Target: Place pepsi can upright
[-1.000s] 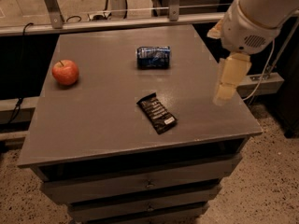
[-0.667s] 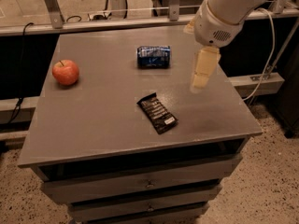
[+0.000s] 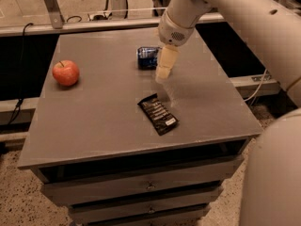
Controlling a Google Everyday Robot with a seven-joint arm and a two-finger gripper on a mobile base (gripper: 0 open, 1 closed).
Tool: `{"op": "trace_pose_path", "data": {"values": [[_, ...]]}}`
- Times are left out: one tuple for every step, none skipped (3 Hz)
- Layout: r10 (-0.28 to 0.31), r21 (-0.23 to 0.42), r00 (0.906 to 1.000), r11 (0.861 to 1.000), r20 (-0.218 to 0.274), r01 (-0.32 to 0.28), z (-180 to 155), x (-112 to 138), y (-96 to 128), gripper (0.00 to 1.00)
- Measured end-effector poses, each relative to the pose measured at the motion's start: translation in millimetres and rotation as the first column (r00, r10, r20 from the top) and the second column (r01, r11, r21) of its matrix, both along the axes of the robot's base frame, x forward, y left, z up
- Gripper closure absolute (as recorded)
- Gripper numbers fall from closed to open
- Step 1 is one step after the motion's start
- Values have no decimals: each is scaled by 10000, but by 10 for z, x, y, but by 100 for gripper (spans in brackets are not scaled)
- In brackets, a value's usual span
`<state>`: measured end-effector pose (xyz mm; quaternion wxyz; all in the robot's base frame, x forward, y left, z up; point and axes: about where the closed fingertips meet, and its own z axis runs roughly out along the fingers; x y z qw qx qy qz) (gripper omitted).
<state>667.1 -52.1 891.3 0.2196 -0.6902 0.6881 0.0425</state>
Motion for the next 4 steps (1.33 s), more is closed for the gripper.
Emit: {"op": "trace_pose_path", "data": {"values": [[66, 216, 9998, 9997, -209, -61, -191, 338, 319, 0], [-70, 113, 9987, 9999, -498, 76, -380, 546, 504, 0], [-888, -309, 9932, 9958, -758, 866, -551, 710, 486, 18], [-1634, -590, 9831, 9855, -828, 1589, -579, 808, 386, 41]]}}
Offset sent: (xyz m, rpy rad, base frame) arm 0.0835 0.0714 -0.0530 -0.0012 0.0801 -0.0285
